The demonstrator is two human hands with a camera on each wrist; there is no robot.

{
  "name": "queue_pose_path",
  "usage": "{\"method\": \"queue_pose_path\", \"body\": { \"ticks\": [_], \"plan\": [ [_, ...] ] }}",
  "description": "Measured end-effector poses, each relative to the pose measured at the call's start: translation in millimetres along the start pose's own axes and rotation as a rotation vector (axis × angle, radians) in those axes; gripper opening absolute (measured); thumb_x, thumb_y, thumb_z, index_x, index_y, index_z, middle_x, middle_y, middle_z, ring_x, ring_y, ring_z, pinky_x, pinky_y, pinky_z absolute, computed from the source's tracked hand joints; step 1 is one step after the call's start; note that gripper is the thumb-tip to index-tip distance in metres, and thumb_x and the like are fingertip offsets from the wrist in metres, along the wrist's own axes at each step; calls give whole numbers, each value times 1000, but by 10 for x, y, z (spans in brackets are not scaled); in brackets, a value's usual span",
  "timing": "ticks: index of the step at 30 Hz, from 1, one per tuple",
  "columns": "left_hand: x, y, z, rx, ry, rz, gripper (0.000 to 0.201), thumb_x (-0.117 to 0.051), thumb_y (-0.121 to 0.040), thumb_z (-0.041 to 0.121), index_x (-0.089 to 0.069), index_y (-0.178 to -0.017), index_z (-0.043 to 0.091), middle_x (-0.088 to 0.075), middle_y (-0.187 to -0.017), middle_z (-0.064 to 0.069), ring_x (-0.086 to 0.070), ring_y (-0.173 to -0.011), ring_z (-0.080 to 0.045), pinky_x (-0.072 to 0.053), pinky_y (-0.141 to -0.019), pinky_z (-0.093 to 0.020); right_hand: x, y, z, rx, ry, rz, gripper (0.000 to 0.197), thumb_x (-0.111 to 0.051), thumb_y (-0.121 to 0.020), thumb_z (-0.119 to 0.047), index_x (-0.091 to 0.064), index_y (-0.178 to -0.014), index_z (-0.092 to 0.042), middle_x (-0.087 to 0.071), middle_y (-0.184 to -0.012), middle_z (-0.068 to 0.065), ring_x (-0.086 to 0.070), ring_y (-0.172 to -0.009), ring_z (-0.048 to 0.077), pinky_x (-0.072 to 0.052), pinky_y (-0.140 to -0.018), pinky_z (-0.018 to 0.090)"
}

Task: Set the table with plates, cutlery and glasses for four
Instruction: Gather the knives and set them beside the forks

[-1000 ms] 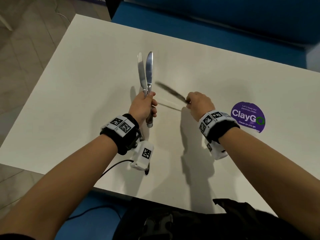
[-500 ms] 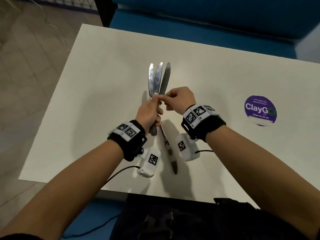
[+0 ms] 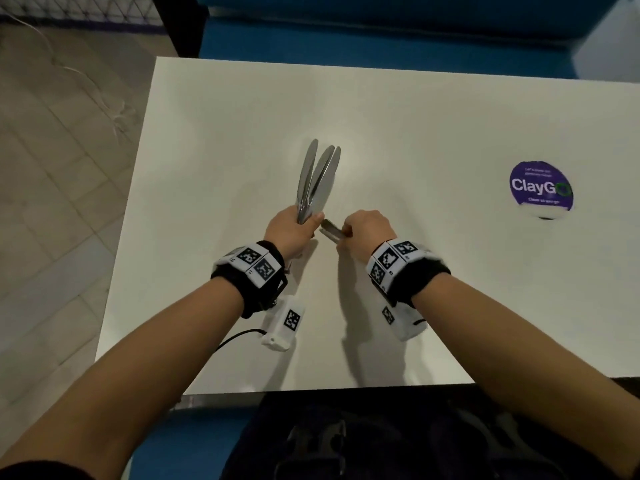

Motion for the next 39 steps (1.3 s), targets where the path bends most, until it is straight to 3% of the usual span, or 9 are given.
{"method": "queue_pose_path", "body": {
  "ticks": [5, 9, 14, 17, 21, 25, 30, 36, 39],
  "plan": [
    [-11, 5, 69, 94, 182, -70, 43, -44, -94, 52, -60, -85, 13, -67, -77, -4, -37, -41, -12, -32, -41, -19, 275, 107, -222, 343, 85, 164, 22, -56, -90, -13, -72, -105, -11, -64, -97, 12, -60, -94, 31, -46, -72, 32],
    [-163, 49, 202, 166, 349, -270, 58, -41, -89, 63, -62, -99, 9, -68, -76, -7, -27, -36, -8, -26, -38, -16, 553, 273, -338, 624, 113, 453, 13, -75, -66, 2, -75, -74, -10, -66, -69, 6, -64, -67, 27, -51, -47, 30],
    [-442, 130, 419, 134, 513, -450, 34, -48, -94, 46, -54, -85, 14, -49, -59, 1, -25, -35, -3, -22, -33, -13, 702, 358, -220, 684, 168, 528, 10, -78, -58, 0, -73, -62, -7, -64, -65, 6, -63, -63, 27, -46, -45, 23],
    [-603, 126, 565, 88, 613, -445, 25, -50, -97, 31, -53, -79, 14, -40, -56, 3, -25, -34, -2, -21, -33, -13, 839, 410, 49, 566, 96, 672, 6, -76, -64, -12, -76, -70, -10, -68, -71, 6, -65, -69, 28, -53, -53, 27],
    [-847, 81, 770, 0, 543, -368, 17, -51, -97, 23, -59, -94, 9, -43, -56, 2, -27, -35, -4, -26, -35, -14, 1015, 351, 695, 102, -267, 607, 28, -65, -84, -21, -70, -110, -10, -67, -108, 8, -61, -102, 24, -44, -90, 29],
    [-1195, 69, 991, -78, 412, -318, 16, -49, -98, 23, -57, -100, 10, -48, -54, 4, -30, -36, -6, -29, -38, -15, 1039, 292, 1279, -222, -607, 409, 34, -54, -91, -36, -72, -101, -9, -72, -101, 9, -65, -98, 22, -47, -87, 25],
    [-1932, 159, 1337, -123, 310, -354, 23, -46, -99, 26, -54, -80, 14, -51, -65, -3, -30, -35, -4, -29, -38, -16, 1057, 245, 1905, -295, -905, 230, 25, -69, -81, -29, -67, -66, -9, -71, -75, 12, -71, -83, 26, -57, -86, 41],
    [-2856, 146, 1696, -21, 317, -234, 49, -30, -101, 43, -62, -104, 6, -62, -71, -4, -30, -35, -8, -29, -39, -16, 1424, 350, 2970, -240, -927, 306, 21, -68, -84, -21, -64, -65, -15, -69, -74, 8, -71, -80, 26, -58, -83, 40],
    [-3110, 95, 1738, 16, 414, -188, 41, -26, -103, 40, -56, -93, 12, -54, -66, -2, -30, -37, -8, -28, -38, -15, 1436, 394, 3202, -202, -1033, 284, 22, -67, -86, -13, -63, -64, -17, -64, -66, 4, -66, -73, 25, -58, -83, 41]
  ]
}}
Point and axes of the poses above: each hand's wrist, its own y-axis away from the middle knuckle, its own x-axis out of the back of the hand, z = x × y, the point moved 7 cm from there along -y, towards the middle knuckle
